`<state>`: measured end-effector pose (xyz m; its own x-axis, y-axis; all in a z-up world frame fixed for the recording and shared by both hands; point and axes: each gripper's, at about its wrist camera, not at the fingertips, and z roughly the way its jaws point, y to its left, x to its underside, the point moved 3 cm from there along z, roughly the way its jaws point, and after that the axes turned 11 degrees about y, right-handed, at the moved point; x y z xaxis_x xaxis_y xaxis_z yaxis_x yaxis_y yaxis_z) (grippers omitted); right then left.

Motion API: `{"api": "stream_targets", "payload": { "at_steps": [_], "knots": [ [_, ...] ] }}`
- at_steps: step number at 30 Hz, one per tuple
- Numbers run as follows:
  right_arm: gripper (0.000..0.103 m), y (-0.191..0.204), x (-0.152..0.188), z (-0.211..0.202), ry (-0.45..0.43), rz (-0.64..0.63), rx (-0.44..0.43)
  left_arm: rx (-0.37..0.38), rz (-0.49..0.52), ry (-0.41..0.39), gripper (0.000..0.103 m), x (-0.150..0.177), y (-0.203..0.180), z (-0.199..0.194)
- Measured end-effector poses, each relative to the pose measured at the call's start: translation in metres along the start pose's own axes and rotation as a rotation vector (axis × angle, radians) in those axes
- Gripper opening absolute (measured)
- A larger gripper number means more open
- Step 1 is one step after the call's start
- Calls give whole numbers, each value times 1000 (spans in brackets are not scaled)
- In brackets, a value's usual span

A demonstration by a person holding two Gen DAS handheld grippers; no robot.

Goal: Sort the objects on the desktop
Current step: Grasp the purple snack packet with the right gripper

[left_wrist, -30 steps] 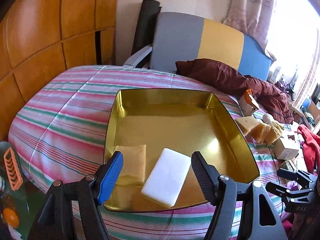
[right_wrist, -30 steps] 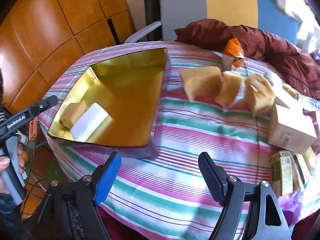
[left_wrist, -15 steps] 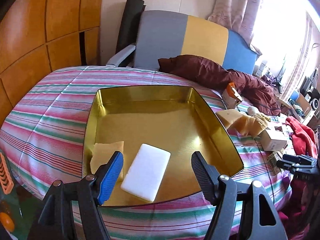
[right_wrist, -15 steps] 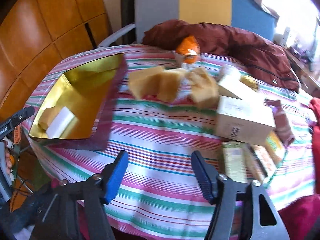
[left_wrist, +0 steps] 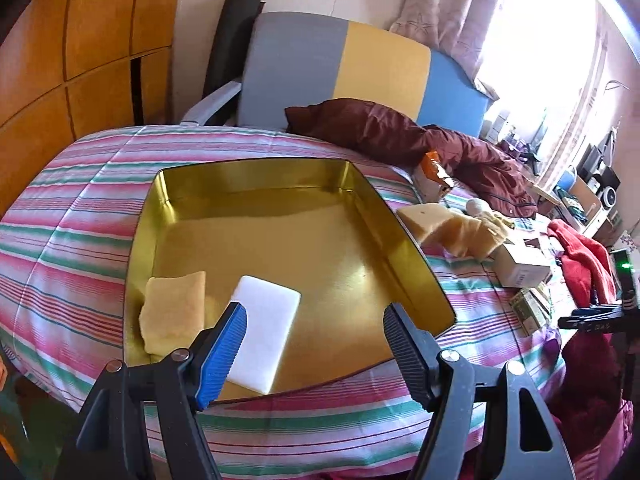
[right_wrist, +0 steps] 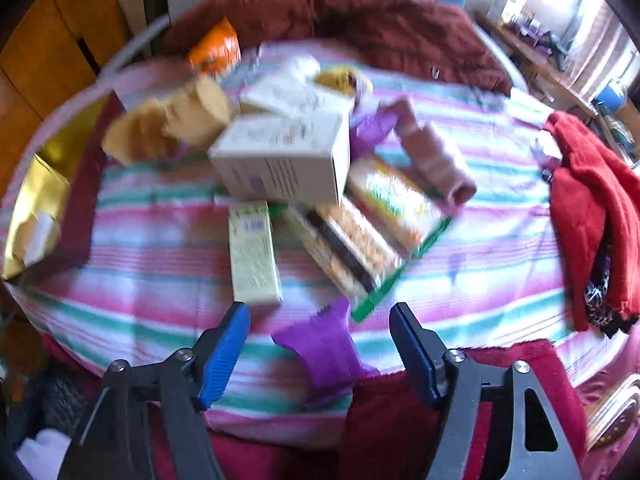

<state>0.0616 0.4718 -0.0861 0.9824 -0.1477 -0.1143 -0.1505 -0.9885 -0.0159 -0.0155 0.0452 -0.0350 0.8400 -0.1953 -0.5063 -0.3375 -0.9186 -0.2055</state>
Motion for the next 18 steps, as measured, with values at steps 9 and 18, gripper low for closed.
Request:
{"api": "stream_targets", "payload": {
  "at_steps": [9,18],
  "knots": [
    [64,8,-3,44,217,-91,134,23,17,3,72,0,-4,-1],
    [38,10,5,39,212,-104,125,151,123,48,72,-8,-47,5]
  ]
}}
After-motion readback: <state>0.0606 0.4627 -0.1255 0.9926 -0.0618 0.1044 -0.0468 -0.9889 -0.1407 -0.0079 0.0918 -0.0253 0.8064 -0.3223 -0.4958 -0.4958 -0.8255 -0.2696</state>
